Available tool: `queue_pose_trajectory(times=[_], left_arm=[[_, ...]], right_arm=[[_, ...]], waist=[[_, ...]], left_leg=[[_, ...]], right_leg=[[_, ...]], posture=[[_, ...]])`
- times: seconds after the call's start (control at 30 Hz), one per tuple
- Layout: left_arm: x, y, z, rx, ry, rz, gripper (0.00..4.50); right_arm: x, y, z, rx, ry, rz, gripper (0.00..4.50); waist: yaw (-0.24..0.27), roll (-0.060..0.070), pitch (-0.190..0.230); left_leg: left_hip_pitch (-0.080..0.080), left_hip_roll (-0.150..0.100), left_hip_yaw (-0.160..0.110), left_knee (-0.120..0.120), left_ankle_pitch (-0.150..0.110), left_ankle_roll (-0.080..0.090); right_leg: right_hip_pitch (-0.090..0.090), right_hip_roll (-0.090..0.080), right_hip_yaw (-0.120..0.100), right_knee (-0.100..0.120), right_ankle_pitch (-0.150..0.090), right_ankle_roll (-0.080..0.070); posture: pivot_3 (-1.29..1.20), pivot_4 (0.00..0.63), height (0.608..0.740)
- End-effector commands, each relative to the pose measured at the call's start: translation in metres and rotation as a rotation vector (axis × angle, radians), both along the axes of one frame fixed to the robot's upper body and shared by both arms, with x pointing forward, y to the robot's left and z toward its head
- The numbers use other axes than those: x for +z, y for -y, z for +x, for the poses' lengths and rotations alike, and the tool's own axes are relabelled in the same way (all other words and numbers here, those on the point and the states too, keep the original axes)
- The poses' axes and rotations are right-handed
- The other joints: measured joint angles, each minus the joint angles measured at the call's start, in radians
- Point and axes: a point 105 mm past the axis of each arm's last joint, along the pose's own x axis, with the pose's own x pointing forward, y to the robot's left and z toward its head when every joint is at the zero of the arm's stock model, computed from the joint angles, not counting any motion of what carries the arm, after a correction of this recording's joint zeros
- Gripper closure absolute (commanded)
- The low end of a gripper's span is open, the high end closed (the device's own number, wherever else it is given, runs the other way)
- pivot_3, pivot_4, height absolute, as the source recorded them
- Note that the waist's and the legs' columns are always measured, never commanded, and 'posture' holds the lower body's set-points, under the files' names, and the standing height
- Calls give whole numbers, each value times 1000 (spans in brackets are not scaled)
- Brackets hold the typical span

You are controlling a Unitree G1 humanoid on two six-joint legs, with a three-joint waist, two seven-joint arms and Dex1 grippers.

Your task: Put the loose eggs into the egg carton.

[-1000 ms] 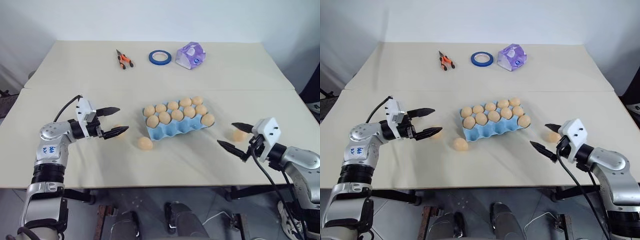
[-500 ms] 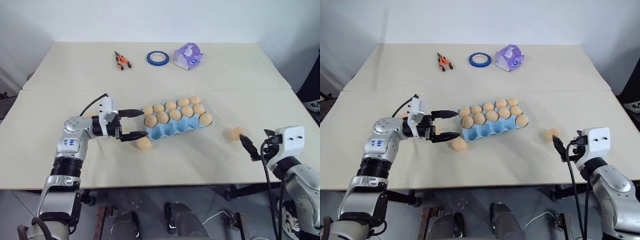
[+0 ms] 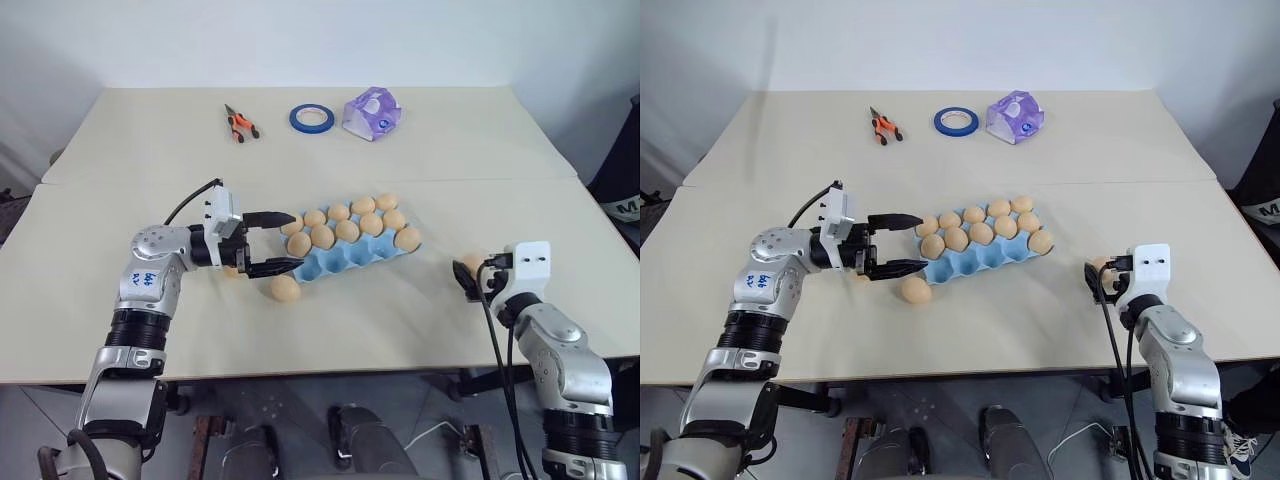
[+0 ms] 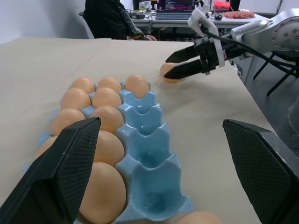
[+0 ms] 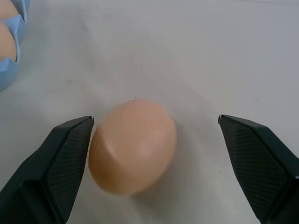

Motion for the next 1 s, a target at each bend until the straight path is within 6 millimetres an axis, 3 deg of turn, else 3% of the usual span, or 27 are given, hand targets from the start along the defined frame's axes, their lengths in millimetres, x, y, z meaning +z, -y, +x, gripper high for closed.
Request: queue_pose_trajectory(times=[0.03, 0.23, 0.3, 0.5, 0.6, 0.8, 1.0], left_arm=[[12, -4, -3, 14, 45, -15, 0], [13, -8, -3, 32, 47, -15, 0], [13, -8, -3, 34, 46, -16, 0], [13, -9, -3, 42, 45, -18, 0], [11, -9, -2, 47, 44, -20, 0], [10, -8, -4, 63, 47, -29, 0], [8, -13, -9, 90, 50, -32, 0]], right_arm=[[6, -1, 5, 2, 23, 3, 407], [13, -2, 2, 8, 45, -20, 2452], [15, -3, 1, 13, 50, -29, 2743], [56, -22, 0, 84, 158, -51, 2852], [75, -54, 4, 196, 178, -31, 2853], [76, -98, 15, 343, 126, -26, 2853], [69, -124, 18, 457, 94, -64, 2853]], waist=[[0, 0, 0], [2, 0, 0], [2, 0, 0], [1, 1, 0], [-3, 1, 1], [-4, 1, 1], [2, 1, 1]], left_leg=[[0, 0, 0, 0, 0, 0], [0, 1, 0, 0, 0, 0], [0, 1, 0, 0, 0, 0], [0, 1, 0, 0, 0, 0], [0, 1, 0, 0, 0, 0], [0, 2, -1, -1, 0, 0], [-1, 2, -1, -5, -1, -1]], right_leg=[[0, 0, 0, 0, 0, 0], [0, 0, 0, 0, 0, 0], [0, -1, 0, 0, 0, 0], [0, -1, 0, 0, 0, 0], [0, -1, 0, 0, -1, 0], [-1, -1, -1, 0, -1, -2], [-2, -1, -1, -1, -2, -1]], posture=[[0, 150, 740], [0, 150, 740], [0, 150, 740], [0, 150, 740], [0, 150, 740], [0, 150, 740], [0, 150, 740]])
